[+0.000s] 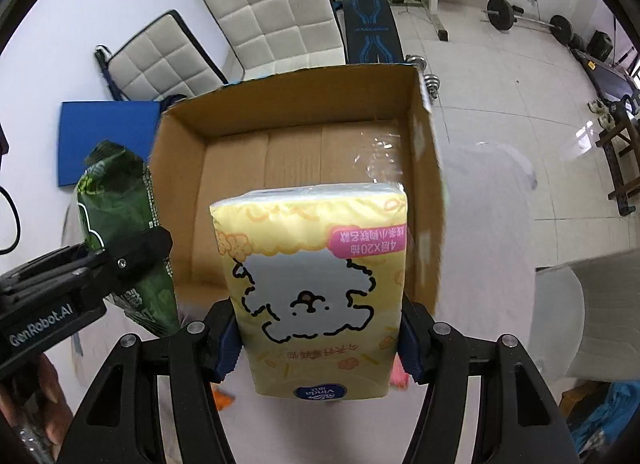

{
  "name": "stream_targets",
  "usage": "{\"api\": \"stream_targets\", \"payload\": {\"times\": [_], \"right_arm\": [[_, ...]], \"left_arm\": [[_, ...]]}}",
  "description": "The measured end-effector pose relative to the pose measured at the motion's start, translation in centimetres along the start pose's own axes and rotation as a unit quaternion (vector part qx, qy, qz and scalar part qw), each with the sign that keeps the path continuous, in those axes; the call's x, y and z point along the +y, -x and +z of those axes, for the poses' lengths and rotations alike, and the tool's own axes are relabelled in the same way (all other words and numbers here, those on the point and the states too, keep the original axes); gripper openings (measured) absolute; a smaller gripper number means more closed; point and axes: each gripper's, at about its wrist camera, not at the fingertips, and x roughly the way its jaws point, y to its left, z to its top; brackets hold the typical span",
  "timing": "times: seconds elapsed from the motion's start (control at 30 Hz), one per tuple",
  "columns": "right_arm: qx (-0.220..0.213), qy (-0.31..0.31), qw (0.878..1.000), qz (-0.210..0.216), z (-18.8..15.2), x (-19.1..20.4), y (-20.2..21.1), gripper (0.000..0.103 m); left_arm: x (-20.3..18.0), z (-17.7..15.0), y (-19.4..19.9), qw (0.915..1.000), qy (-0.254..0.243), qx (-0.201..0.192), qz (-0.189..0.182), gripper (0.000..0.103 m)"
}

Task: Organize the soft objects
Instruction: 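Carry both items into the box and open both tools to release them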

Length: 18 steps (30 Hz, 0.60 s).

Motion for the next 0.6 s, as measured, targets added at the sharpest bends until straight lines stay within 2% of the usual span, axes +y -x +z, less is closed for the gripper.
{"api": "stream_targets", "payload": {"times": [0.2,0.4,0.6], "right_arm": [[0.03,0.003,0.999,-0.009,4.7,-0.8,-5.9,0.065],[0.048,0.009,0.999,-0.021,7.7,-1.2,-10.0,0.065],[0.059,0.007,0.998,-0.029,9.4,-1.6,-12.6,0.065]], "left_arm": [[0.8,4.5,-5.8,0.9978,0.005,0.06,-0.026,0.035],[0.7,6.7,-9.4,0.995,0.001,0.093,-0.037,0.035],[0.6,7.6,-11.0,0.9932,-0.004,0.106,-0.049,0.035]]}}
